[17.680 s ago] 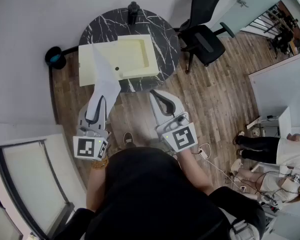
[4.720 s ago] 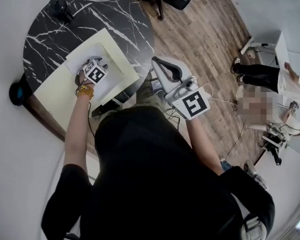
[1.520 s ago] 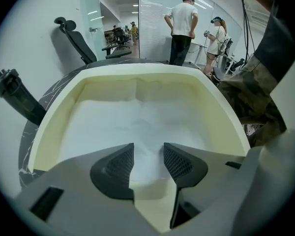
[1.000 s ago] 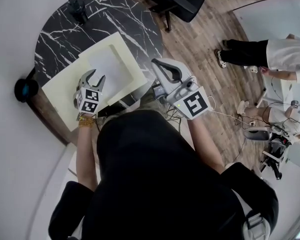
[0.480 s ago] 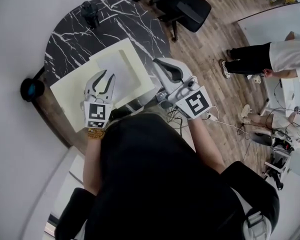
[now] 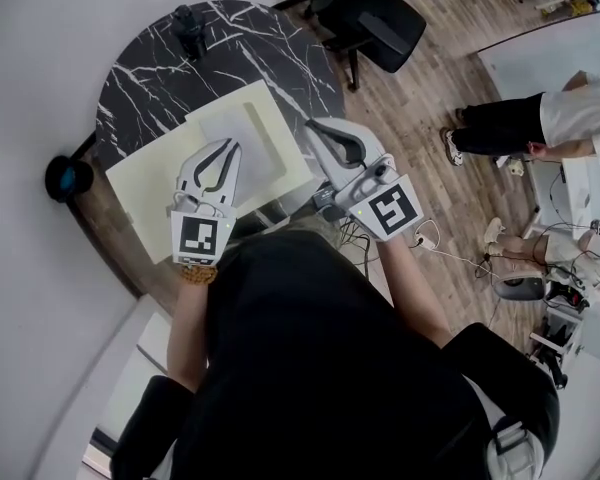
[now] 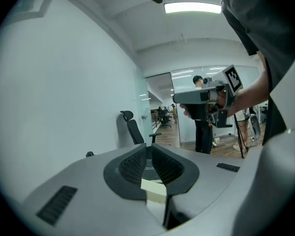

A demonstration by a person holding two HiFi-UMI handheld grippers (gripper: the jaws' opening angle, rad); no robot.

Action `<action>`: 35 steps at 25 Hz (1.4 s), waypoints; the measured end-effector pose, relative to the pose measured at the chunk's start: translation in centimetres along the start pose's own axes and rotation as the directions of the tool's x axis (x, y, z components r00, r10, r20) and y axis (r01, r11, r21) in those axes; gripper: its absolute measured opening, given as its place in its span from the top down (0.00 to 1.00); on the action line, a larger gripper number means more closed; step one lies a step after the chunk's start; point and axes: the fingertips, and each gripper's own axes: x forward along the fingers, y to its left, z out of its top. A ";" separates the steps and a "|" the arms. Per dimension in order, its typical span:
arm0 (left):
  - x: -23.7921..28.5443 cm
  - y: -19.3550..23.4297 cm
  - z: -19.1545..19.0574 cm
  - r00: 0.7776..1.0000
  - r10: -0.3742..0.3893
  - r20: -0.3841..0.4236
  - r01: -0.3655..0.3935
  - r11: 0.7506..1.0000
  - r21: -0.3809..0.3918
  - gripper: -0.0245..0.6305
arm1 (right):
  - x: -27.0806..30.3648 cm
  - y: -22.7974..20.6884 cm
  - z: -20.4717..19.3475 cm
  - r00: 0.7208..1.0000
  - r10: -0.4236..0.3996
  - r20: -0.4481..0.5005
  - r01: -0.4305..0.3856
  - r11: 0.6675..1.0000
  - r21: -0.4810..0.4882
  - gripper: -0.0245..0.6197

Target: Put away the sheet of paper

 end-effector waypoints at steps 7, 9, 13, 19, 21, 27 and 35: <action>-1.1 -0.3 5.9 0.995 0.006 0.104 -0.006 1.000 0.006 0.91 | 0.1 0.6 0.9 1.000 0.007 0.020 -0.007 1.000 -0.008 0.96; -1.4 -0.8 7.0 0.992 0.000 0.130 -0.002 1.000 0.017 0.91 | 0.0 0.8 1.2 1.000 0.010 0.024 -0.010 1.000 -0.011 0.96; -2.1 -1.5 8.8 0.984 0.008 0.176 -0.010 1.000 0.013 0.91 | -0.3 0.9 2.1 0.999 0.006 0.040 -0.005 1.000 -0.019 0.96; -2.7 -2.2 9.8 0.978 0.016 0.207 -0.017 1.000 0.002 0.92 | -0.3 1.6 3.4 0.998 0.016 0.061 -0.013 0.999 -0.044 0.97; -2.9 -2.3 9.8 0.977 0.022 0.210 -0.023 1.000 0.002 0.92 | -0.3 2.1 3.8 0.997 0.021 0.067 -0.018 0.999 -0.049 0.96; -3.3 -2.1 9.7 0.973 0.029 0.228 -0.026 1.000 -0.015 0.92 | -0.3 2.9 3.7 0.998 0.030 0.056 -0.027 0.998 -0.050 0.96; -3.1 -2.0 9.0 0.975 0.031 0.219 -0.028 0.999 -0.016 0.94 | -0.6 2.5 3.0 0.999 0.021 0.038 -0.020 0.999 -0.038 0.97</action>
